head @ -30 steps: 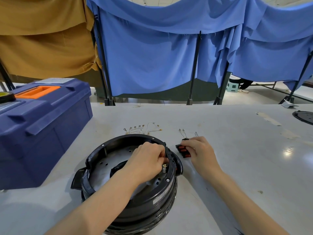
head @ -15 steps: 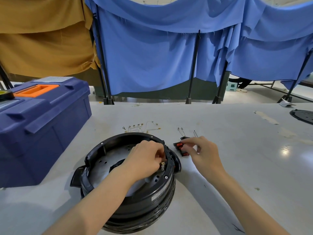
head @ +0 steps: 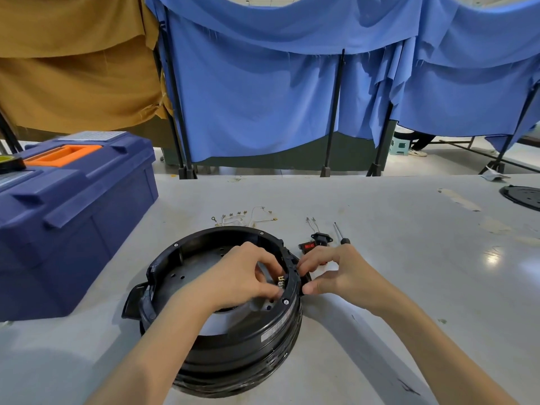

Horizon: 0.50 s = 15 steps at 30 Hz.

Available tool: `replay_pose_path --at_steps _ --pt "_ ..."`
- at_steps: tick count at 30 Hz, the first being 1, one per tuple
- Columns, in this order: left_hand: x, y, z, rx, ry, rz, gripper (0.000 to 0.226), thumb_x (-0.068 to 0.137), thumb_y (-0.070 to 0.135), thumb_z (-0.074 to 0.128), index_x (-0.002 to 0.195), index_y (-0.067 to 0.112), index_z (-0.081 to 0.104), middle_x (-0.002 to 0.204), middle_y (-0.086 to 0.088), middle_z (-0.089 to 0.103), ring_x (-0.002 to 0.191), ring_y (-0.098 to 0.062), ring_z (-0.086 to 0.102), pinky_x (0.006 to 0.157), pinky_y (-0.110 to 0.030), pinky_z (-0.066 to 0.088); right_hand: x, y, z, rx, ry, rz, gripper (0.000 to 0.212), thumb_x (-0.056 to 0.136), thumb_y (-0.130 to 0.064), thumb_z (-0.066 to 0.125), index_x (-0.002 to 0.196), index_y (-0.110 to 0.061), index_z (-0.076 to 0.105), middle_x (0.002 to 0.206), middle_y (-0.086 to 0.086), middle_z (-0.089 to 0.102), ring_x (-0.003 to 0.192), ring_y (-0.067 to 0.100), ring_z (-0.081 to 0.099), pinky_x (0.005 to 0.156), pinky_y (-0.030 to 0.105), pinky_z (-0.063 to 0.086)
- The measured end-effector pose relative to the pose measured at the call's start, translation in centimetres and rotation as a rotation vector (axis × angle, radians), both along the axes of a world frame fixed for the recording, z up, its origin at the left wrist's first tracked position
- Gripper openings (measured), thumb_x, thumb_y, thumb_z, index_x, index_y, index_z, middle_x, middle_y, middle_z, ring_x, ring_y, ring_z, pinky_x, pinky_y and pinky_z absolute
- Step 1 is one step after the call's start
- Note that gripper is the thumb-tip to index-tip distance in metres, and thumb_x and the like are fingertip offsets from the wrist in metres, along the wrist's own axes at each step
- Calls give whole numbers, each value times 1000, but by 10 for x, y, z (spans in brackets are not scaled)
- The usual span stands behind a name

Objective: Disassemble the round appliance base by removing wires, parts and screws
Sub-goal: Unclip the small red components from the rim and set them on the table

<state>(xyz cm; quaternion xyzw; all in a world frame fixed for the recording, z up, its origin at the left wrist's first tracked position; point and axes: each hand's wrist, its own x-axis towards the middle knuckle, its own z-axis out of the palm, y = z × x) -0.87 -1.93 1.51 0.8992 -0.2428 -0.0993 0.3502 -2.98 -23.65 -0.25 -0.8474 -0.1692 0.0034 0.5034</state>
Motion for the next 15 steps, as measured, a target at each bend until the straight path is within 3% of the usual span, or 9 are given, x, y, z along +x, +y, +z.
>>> replay_pose_path --at_steps 2,4,7,10,13,15 --pt "-1 -5 -1 64 -126 -1 11 79 23 76 80 29 67 88 6 66 76 -14 65 79 -36 54 1 1 -1 -13 -8 -11 15 67 -10 86 77 -19 78 92 -7 70 100 11 61 88 25 50" --pt "-3 -9 0 149 -195 -45 3 85 24 70 87 24 71 97 4 60 81 -15 60 80 -36 50 1 2 -1 -12 -10 -18 12 66 -10 87 70 -16 77 91 -10 70 95 4 62 84 8 43" --pt "-4 -10 4 236 -193 -90 10 89 25 64 94 20 72 100 1 57 82 -15 56 79 -34 47 2 4 -4 -4 1 -56 12 64 -6 86 63 -11 75 88 -8 71 89 -1 63 76 -2 36" --pt "-4 -12 9 277 -190 -96 7 89 22 63 88 24 70 94 -3 61 82 -21 58 75 -36 49 2 10 -7 4 -5 -106 15 64 -2 84 61 -11 73 88 -7 70 84 -2 62 75 -2 36" --pt "-2 -15 10 318 -206 -58 16 90 18 62 79 30 61 91 -3 62 83 -24 59 75 -38 50 2 16 -8 23 -34 -137 23 64 -1 83 56 -17 69 85 -6 69 83 2 61 78 10 40" --pt "0 -14 6 315 -228 -21 12 89 15 62 82 24 65 91 -4 63 82 -23 60 75 -38 51 1 19 -9 19 -44 -152 24 65 -1 83 56 -18 68 84 -6 68 82 1 61 80 18 41"
